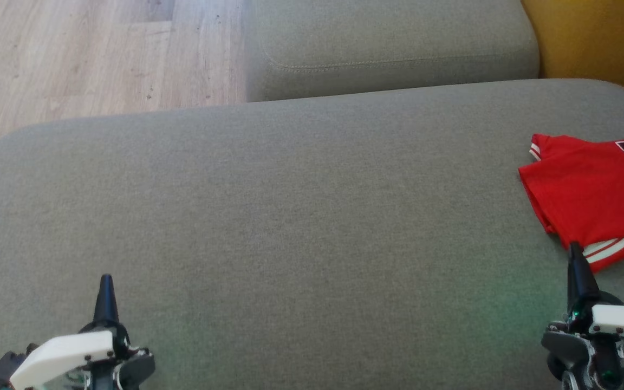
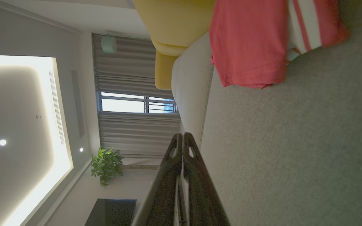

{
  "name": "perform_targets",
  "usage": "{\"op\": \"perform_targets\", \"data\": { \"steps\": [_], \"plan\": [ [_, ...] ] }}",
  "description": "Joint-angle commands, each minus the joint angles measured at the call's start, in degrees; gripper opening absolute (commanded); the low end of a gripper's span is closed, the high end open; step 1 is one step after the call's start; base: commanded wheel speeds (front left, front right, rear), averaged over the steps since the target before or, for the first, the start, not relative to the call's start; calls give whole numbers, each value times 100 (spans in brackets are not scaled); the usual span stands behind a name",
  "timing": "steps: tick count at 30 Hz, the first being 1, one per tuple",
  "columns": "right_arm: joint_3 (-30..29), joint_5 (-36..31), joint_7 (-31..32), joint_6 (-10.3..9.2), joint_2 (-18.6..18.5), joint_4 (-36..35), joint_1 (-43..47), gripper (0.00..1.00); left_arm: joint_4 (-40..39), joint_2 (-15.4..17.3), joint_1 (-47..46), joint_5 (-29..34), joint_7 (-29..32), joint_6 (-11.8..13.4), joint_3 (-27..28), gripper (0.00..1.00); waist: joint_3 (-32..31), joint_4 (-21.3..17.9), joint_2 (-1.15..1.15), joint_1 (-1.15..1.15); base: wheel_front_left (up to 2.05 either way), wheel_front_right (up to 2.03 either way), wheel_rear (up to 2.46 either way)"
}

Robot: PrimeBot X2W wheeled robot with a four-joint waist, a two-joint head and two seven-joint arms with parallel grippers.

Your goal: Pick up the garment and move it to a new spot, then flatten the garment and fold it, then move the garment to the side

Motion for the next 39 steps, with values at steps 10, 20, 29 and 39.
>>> {"op": "perform_targets", "data": {
  "steps": [10,20,29,39],
  "plan": [
    [1,697,201,-4,20,-159,-532,0,-107,43,-489,-691,204,-178,404,0,67,-21,0,0,0,0,0],
    [-8,703,210,-4,25,-158,-536,0,-105,25,-493,-682,228,-180,434,0,69,-21,0,0,0,0,0],
    [-14,698,215,-4,30,-158,-536,0,-104,8,-495,-662,247,-180,458,0,69,-21,0,0,0,0,0],
    [-20,693,220,-4,34,-158,-537,0,-103,-8,-497,-644,265,-180,480,0,68,-21,0,0,0,0,0]
  ]
}}
